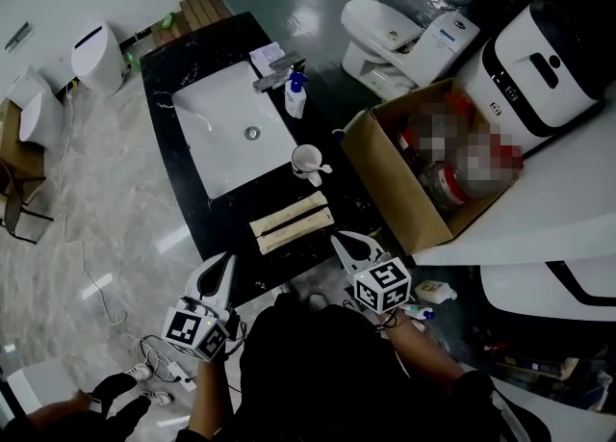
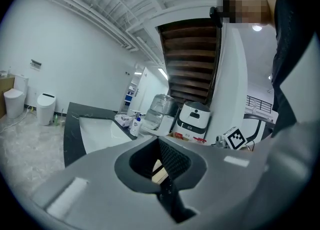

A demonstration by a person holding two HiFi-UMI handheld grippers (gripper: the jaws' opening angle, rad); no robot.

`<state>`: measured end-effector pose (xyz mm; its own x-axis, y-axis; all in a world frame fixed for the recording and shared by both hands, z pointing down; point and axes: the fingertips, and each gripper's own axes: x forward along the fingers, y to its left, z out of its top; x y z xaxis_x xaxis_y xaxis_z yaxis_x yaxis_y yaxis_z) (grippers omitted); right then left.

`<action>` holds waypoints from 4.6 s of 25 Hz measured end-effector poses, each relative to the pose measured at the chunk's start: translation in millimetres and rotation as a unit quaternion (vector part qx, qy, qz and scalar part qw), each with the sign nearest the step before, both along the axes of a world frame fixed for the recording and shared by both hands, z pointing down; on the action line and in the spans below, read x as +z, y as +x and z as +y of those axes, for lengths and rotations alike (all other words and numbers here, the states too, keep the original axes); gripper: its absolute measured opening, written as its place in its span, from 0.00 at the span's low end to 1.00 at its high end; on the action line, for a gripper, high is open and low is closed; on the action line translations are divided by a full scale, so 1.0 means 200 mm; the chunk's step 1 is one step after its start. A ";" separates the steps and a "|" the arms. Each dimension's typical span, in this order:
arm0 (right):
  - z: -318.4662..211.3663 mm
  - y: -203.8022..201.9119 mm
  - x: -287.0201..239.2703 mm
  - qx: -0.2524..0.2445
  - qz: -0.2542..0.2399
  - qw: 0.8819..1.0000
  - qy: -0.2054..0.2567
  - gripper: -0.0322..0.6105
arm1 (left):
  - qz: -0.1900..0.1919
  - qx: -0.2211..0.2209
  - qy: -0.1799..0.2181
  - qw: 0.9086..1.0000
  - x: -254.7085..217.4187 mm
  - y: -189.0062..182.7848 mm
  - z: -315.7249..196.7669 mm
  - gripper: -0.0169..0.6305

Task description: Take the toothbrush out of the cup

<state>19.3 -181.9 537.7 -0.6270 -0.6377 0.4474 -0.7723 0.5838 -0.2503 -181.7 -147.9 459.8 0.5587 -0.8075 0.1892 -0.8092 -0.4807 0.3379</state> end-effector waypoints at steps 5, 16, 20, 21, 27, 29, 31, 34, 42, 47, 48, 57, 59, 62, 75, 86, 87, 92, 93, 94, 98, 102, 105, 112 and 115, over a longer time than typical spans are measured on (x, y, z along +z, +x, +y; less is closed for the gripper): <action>-0.09 -0.03 -0.02 0.026 0.006 1.000 0.008 0.07 | -0.002 0.016 -0.004 1.000 0.06 -0.08 -0.07 0.04; -0.37 -0.07 0.03 0.023 -0.003 1.000 0.006 0.08 | 0.008 0.008 -0.015 1.000 0.04 -0.06 -0.19 0.04; -0.51 -0.11 0.10 0.014 -0.008 1.000 -0.001 0.18 | -0.011 0.007 -0.025 1.000 0.04 -0.03 -0.21 0.04; -0.54 -0.11 0.13 0.015 -0.008 1.000 -0.003 0.19 | -0.016 0.006 -0.027 0.999 0.04 -0.03 -0.21 0.04; -0.69 -0.10 0.21 0.024 0.007 1.000 0.004 0.20 | -0.030 0.014 -0.028 0.999 0.05 -0.01 -0.25 0.04; -0.73 -0.09 0.21 0.023 0.020 0.999 0.017 0.20 | -0.035 0.016 -0.030 0.999 0.05 0.00 -0.27 0.04; -0.77 -0.09 0.21 0.020 0.025 0.999 0.027 0.20 | -0.036 0.012 -0.034 0.999 0.06 0.01 -0.29 0.04; -0.81 -0.11 0.21 0.018 0.023 0.999 0.034 0.20 | -0.039 0.014 -0.032 0.999 0.08 -0.01 -0.30 0.04; -0.84 -0.12 0.24 0.012 0.057 0.997 0.048 0.15 | -0.023 -0.002 -0.050 0.998 0.10 -0.01 -0.35 0.04; -0.84 -0.11 0.23 0.000 0.066 0.997 0.050 0.14 | -0.022 -0.004 -0.044 0.999 0.11 0.01 -0.37 0.04; -0.84 -0.11 0.23 -0.001 0.067 0.997 0.050 0.14 | -0.023 -0.003 -0.043 0.999 0.11 0.02 -0.37 0.04; -0.84 -0.10 0.20 -0.006 0.055 0.997 0.053 0.14 | -0.021 -0.005 -0.038 0.999 0.09 0.03 -0.39 0.04; -0.83 -0.10 0.18 -0.006 0.054 0.997 0.053 0.13 | -0.021 -0.002 -0.036 0.999 0.08 0.04 -0.39 0.04; -0.82 -0.09 0.17 0.000 0.052 0.997 0.049 0.13 | -0.018 0.000 -0.036 0.999 0.08 0.04 -0.38 0.04; -0.69 -0.08 0.00 0.004 0.059 0.995 0.083 0.13 | 0.036 -0.010 -0.026 0.999 0.03 -0.01 -0.32 0.04; -0.61 -0.04 -0.16 0.019 0.043 0.994 0.103 0.13 | 0.026 0.003 -0.021 0.999 0.04 -0.01 -0.26 0.04; -0.60 -0.04 -0.18 0.021 0.040 0.993 0.107 0.13 | 0.031 0.005 -0.020 0.999 0.03 0.00 -0.26 0.04; -0.57 -0.03 -0.30 0.023 0.026 0.991 0.127 0.13 | 0.035 0.009 -0.022 0.999 0.04 0.01 -0.24 0.04; -0.56 -0.02 -0.32 0.022 0.023 0.991 0.129 0.13 | 0.035 0.010 -0.023 0.999 0.04 0.01 -0.24 0.04; -0.55 -0.02 -0.33 0.022 0.021 0.991 0.129 0.13 | 0.037 0.011 -0.023 0.999 0.04 0.02 -0.24 0.04; -0.51 -0.01 -0.37 0.018 0.007 0.992 0.124 0.13 | 0.042 0.018 -0.022 0.999 0.03 0.04 -0.24 0.04; -0.46 0.00 -0.39 0.016 0.009 0.992 0.126 0.13 | 0.029 0.027 -0.028 0.999 0.06 0.04 -0.23 0.04; -0.43 0.01 -0.38 0.009 0.021 0.992 0.127 0.13 | 0.039 0.030 -0.028 0.998 0.05 0.05 -0.23 0.04; -0.33 0.06 -0.26 0.011 0.026 0.995 0.095 0.13 | 0.033 0.044 -0.036 0.998 0.10 0.09 -0.23 0.04; -0.30 0.09 -0.24 0.017 0.031 0.995 0.091 0.13 | 0.029 0.048 -0.041 0.998 0.12 0.10 -0.22 0.04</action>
